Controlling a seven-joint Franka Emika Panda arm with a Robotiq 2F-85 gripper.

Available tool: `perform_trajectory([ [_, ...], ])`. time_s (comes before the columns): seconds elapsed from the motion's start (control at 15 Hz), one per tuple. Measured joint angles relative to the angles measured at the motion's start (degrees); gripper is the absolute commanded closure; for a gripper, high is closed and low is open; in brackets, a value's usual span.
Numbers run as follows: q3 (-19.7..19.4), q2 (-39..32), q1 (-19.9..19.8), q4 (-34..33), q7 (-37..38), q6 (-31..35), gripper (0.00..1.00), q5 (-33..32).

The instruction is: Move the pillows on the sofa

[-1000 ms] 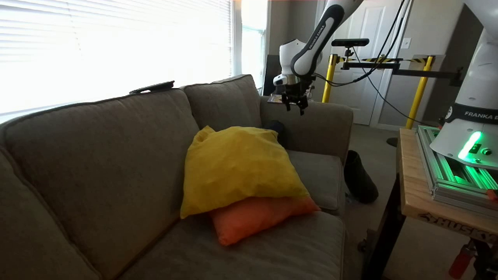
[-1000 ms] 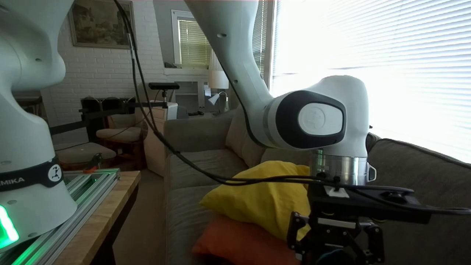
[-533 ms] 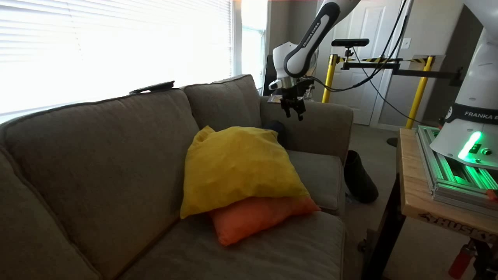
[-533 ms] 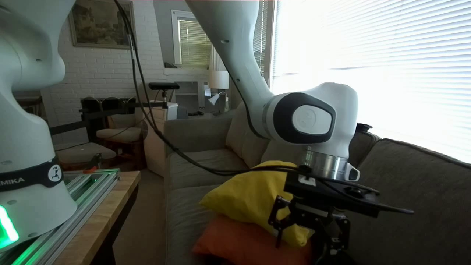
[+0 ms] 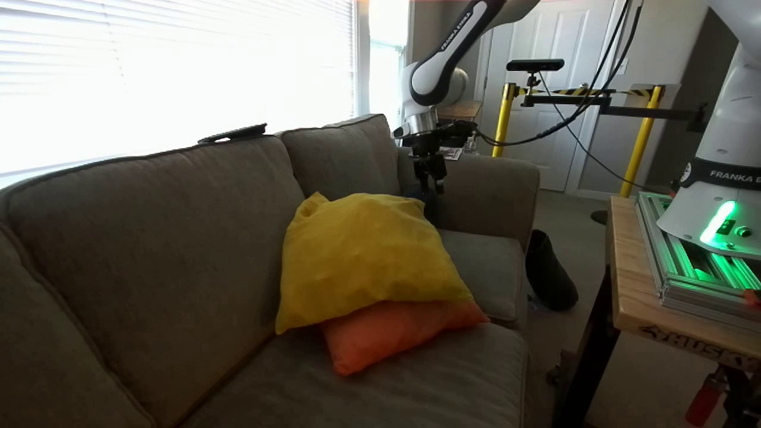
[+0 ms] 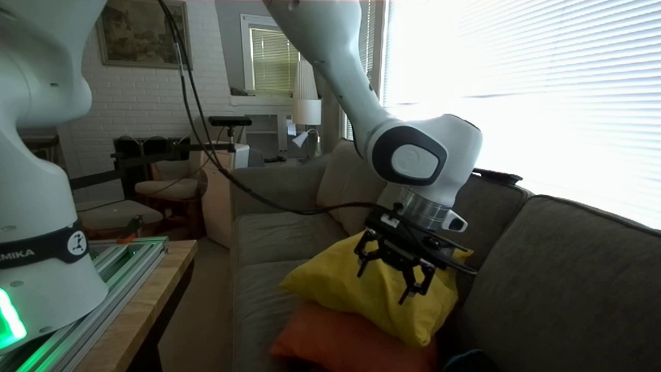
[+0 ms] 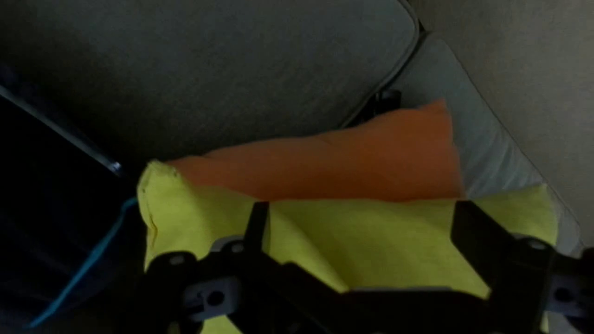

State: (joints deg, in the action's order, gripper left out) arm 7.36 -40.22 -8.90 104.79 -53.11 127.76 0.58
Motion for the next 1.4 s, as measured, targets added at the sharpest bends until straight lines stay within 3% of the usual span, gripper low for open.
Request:
perform_trajectory([
  [0.2,2.34,-1.19,-0.35,0.14,-0.16,6.01,0.00,3.91],
  [0.47,4.15,-4.16,-0.54,1.29,-0.23,17.89,0.00,4.50],
  [0.53,4.49,-4.88,-0.64,1.80,-0.28,20.88,0.25,4.50],
  [0.6,4.74,-5.67,-0.70,2.07,-0.30,23.48,0.27,4.50],
  [0.8,4.83,-8.05,-0.74,2.23,-0.30,28.34,0.49,4.34],
  [1.27,5.14,-9.13,-2.25,2.20,-0.24,29.62,0.96,4.14],
  [1.4,4.91,-8.92,-2.41,2.20,-0.19,29.05,1.00,3.85],
])
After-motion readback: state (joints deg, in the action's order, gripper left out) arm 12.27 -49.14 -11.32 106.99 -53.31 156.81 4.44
